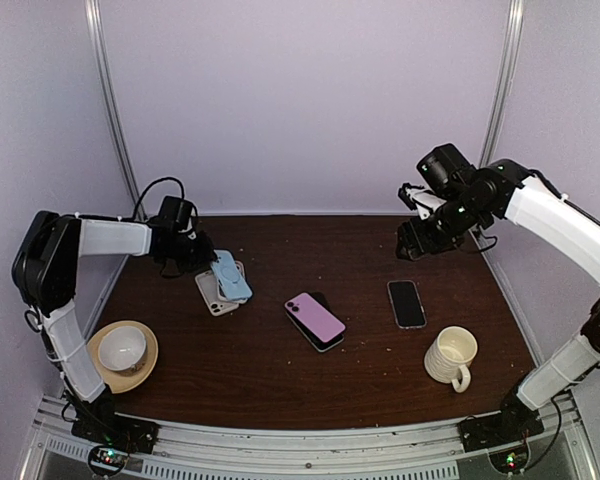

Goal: Put the phone into the phone case
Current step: Pick up the phone case, then pass from the left arm to the right, then pass from the right arm to the left, then pass from the left arm to the right, then place the phone case at the center of the board, then pick up the phone.

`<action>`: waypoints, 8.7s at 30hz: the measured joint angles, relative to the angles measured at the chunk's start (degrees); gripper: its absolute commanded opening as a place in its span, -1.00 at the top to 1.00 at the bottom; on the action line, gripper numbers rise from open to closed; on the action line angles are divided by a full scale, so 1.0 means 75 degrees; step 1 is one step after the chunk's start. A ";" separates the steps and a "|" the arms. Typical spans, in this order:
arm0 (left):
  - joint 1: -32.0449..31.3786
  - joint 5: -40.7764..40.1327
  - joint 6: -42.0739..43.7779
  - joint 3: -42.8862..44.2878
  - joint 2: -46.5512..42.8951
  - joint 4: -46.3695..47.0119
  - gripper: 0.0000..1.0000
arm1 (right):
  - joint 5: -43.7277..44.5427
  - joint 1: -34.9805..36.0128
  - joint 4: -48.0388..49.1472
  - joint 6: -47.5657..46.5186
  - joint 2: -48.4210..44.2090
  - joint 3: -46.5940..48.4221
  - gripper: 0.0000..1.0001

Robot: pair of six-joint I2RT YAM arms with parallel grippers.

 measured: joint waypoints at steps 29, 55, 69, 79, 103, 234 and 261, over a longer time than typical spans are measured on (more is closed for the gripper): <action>-0.2177 0.4817 0.2361 -0.0510 -0.4109 0.4334 1.00 | -0.2585 0.2591 0.4479 -0.0632 -0.1017 -0.0664 -0.89; -0.2532 0.4313 0.1393 -0.0460 -0.4368 0.4613 -0.64 | -0.1545 0.3456 0.6289 -0.0516 -0.0580 -0.0912 1.00; -0.2538 0.2171 0.1614 0.0962 -0.4948 0.0609 -0.76 | 0.7673 0.5234 0.7632 -0.6481 0.0921 -0.0717 1.00; -0.2582 0.2798 0.0650 0.1641 -0.4456 -0.0248 -0.53 | 0.9133 0.5639 1.1220 -0.9984 0.1207 -0.1218 1.00; -0.2897 0.2900 0.0924 0.1609 -0.4176 -0.1081 1.00 | 0.9503 0.5802 1.2855 -1.1896 0.2232 -0.1253 1.00; -0.2766 0.0192 0.4517 -0.1335 -0.5004 -0.3780 -0.95 | -0.0475 0.2011 -0.0044 -0.0781 0.6467 0.4403 -0.99; -0.2734 0.0082 0.4607 -0.1364 -0.4916 -0.3783 -0.95 | -0.0221 0.2017 0.0178 -0.1113 0.7137 0.4503 -0.24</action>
